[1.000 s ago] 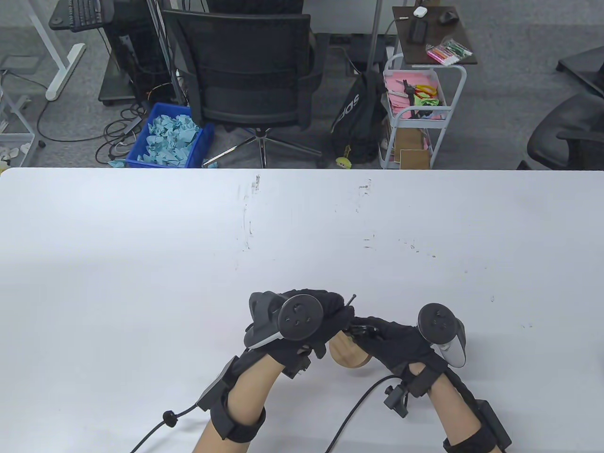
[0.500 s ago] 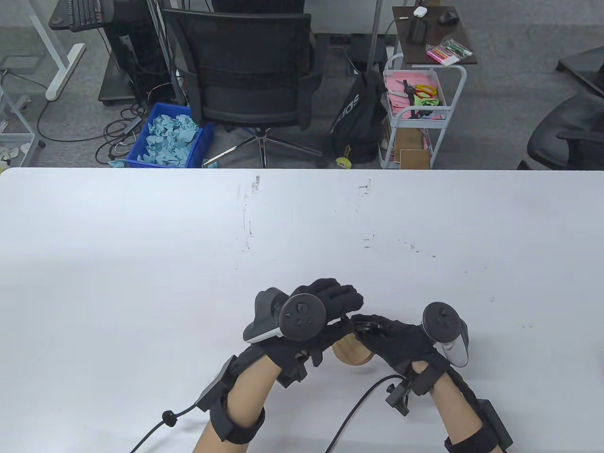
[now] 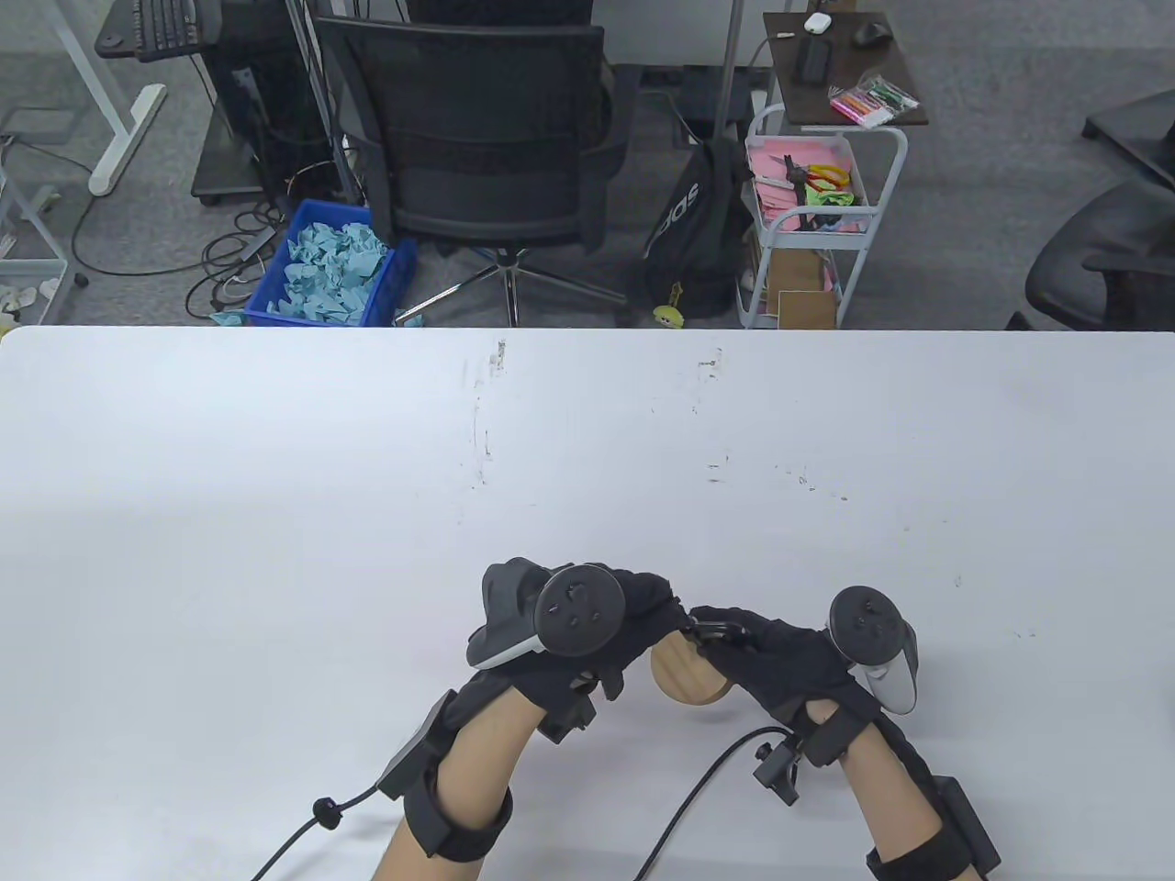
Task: Unscrew the clamp open
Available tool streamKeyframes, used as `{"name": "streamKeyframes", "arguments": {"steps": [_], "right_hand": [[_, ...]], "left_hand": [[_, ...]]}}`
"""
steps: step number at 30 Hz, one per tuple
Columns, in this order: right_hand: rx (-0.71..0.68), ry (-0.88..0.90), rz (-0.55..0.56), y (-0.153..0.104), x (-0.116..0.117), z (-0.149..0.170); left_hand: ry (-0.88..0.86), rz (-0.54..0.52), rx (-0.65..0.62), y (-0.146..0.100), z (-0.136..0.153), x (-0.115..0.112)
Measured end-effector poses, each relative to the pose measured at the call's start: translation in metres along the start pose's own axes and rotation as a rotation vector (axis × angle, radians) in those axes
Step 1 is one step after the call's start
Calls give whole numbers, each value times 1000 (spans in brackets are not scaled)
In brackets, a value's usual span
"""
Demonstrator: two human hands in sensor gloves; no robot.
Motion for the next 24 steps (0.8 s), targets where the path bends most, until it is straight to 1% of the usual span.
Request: {"name": "streamKeyframes", "arguments": {"steps": [5, 7, 8, 10, 13, 14, 18, 24], "right_hand": [[-21, 19, 25, 0, -4, -1], [-29, 21, 35, -1, -5, -1], [-30, 21, 38, -1, -5, -2], [-31, 24, 42, 0, -5, -2], [-18, 19, 35, -1, -5, -1], [-14, 17, 27, -1, -3, -1], [-24, 10, 9, -1, 3, -4], [-24, -11, -17, -1, 7, -4]], "left_hand": [[-102, -6, -12, -2, 8, 6], [-45, -41, 16, -3, 8, 6], [6, -35, 21, -2, 7, 5], [13, 1, 8, -1, 4, 2], [-83, 59, -72, 1, 0, -2], [-93, 55, -83, 1, -2, -3], [-27, 10, -70, 0, -6, -4], [-57, -26, -55, 2, -3, -5]]}}
Point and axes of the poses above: the tracker on the back of each hand, its own z axis roughly to the little-finger side, its own y axis roughly from the wrist to the fingertips, x = y × z, the point moved 3 cm from there along y, roughly from the wrist to the fingertips, and after that the axes turned 5 degrees about z, right-handed, at the moved point
